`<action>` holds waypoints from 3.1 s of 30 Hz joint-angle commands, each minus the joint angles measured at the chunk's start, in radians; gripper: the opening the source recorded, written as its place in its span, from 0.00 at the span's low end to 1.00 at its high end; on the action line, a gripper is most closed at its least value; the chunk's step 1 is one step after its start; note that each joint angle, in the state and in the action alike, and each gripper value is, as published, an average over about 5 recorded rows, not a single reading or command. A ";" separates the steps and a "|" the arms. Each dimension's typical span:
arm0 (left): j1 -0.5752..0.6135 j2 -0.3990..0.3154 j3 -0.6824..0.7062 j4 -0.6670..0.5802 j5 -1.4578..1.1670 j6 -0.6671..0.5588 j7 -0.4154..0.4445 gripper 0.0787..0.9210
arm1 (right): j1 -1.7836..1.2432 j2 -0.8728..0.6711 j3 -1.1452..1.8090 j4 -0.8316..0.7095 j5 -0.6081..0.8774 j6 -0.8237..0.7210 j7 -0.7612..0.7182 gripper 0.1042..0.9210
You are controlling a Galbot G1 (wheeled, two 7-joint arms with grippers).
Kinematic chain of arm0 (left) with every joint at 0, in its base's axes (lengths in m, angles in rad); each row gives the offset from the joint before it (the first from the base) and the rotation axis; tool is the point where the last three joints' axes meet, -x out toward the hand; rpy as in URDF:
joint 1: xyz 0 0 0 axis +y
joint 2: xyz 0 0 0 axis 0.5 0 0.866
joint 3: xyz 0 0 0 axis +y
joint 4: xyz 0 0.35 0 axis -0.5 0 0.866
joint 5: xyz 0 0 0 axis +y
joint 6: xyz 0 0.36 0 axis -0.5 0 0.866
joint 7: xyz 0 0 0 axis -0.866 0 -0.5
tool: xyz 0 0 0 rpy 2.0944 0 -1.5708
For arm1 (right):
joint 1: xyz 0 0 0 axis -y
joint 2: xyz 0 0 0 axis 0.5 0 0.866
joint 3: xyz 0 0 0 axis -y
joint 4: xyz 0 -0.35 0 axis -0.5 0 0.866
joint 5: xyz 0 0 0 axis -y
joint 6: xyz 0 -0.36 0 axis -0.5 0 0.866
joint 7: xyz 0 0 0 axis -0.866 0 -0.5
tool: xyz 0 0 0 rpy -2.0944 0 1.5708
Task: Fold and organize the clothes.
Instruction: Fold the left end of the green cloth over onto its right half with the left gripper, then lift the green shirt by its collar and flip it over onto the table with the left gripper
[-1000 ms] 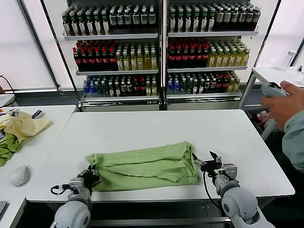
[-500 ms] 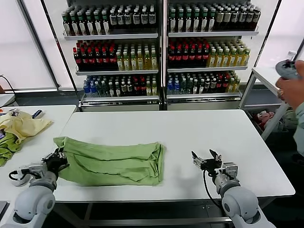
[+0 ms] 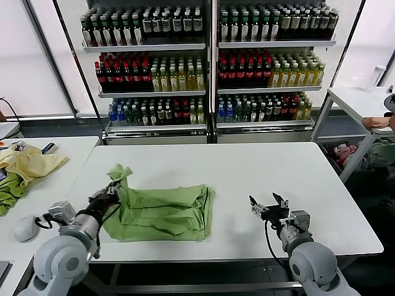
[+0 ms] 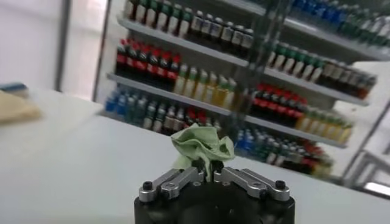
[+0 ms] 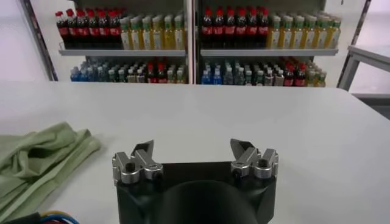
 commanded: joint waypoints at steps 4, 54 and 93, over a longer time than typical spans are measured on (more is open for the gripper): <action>-0.154 -0.159 0.313 0.102 -0.068 0.019 -0.040 0.05 | -0.001 -0.004 0.005 0.004 0.000 0.003 -0.002 0.88; 0.010 -0.075 0.204 0.309 0.451 -0.157 0.109 0.88 | 0.003 -0.011 0.010 0.012 0.001 0.007 -0.005 0.88; -0.017 -0.152 -0.041 0.263 -0.351 -0.013 0.074 0.10 | -0.006 -0.032 0.034 0.047 0.015 0.001 -0.002 0.88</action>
